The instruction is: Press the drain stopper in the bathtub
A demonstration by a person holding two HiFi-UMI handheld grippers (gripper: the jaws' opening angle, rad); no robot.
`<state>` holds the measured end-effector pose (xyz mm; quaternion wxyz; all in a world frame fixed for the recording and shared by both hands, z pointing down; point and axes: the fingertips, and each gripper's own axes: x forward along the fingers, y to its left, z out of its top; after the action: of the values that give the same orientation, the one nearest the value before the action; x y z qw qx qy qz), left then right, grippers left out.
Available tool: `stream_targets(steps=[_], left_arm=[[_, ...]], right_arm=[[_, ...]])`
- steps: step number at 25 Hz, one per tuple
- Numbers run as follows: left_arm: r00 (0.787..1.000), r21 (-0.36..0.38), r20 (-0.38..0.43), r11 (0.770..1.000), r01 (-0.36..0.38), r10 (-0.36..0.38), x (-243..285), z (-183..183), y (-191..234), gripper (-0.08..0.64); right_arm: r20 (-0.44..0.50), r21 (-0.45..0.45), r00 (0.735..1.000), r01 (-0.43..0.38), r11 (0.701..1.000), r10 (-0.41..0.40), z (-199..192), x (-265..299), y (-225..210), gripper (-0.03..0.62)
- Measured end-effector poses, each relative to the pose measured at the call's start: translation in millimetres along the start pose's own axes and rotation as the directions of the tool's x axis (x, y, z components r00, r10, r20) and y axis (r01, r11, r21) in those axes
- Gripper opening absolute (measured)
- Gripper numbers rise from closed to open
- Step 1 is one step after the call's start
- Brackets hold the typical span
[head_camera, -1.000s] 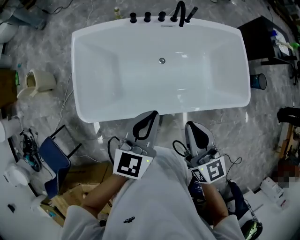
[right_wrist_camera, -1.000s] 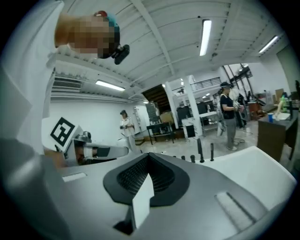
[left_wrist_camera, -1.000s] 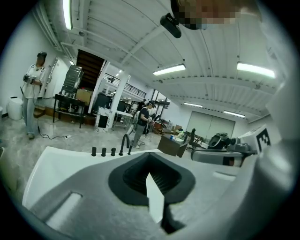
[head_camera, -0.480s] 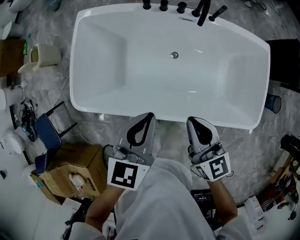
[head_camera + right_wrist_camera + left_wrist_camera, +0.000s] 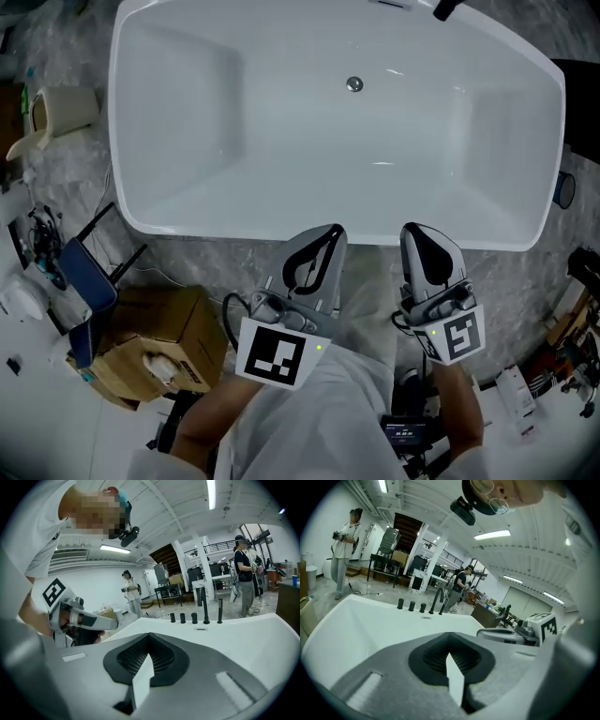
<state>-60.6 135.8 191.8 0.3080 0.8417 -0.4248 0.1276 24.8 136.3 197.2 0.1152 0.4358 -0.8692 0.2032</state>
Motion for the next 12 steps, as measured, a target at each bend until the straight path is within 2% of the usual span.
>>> stream_targets(steps=[6, 12], left_arm=[[0.997, -0.016, -0.074, 1.0, -0.01, 0.008, 30, -51, 35, 0.0], [0.996, -0.025, -0.076, 0.999, -0.038, 0.036, 86, -71, 29, 0.0]], right_arm=[[0.0, -0.028, 1.0, -0.026, 0.999, 0.026, -35, 30, -15, 0.002], [0.003, 0.009, 1.0, -0.018, 1.0, 0.018, -65, 47, -59, 0.002]])
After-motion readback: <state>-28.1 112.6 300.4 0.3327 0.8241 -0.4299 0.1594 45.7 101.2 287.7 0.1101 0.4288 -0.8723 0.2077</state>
